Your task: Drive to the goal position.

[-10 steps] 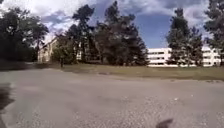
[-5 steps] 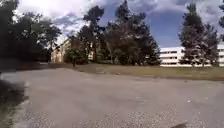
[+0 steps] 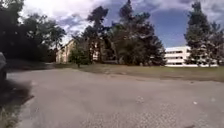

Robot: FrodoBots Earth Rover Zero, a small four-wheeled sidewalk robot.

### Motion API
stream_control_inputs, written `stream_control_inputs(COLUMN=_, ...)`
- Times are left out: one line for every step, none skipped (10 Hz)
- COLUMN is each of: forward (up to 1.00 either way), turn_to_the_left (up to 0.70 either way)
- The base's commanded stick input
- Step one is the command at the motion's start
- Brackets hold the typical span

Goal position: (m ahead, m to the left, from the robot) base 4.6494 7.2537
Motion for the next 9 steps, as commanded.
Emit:
stream_control_inputs(forward=0.45, turn_to_the_left=0.27)
stream_control_inputs(forward=0.45, turn_to_the_left=0.27)
stream_control_inputs(forward=0.45, turn_to_the_left=0.27)
stream_control_inputs(forward=0.45, turn_to_the_left=0.27)
stream_control_inputs(forward=0.45, turn_to_the_left=0.27)
stream_control_inputs(forward=0.45, turn_to_the_left=0.27)
stream_control_inputs(forward=0.45, turn_to_the_left=0.27)
stream_control_inputs(forward=0.45, turn_to_the_left=0.27)
stream_control_inputs(forward=0.45, turn_to_the_left=0.27)
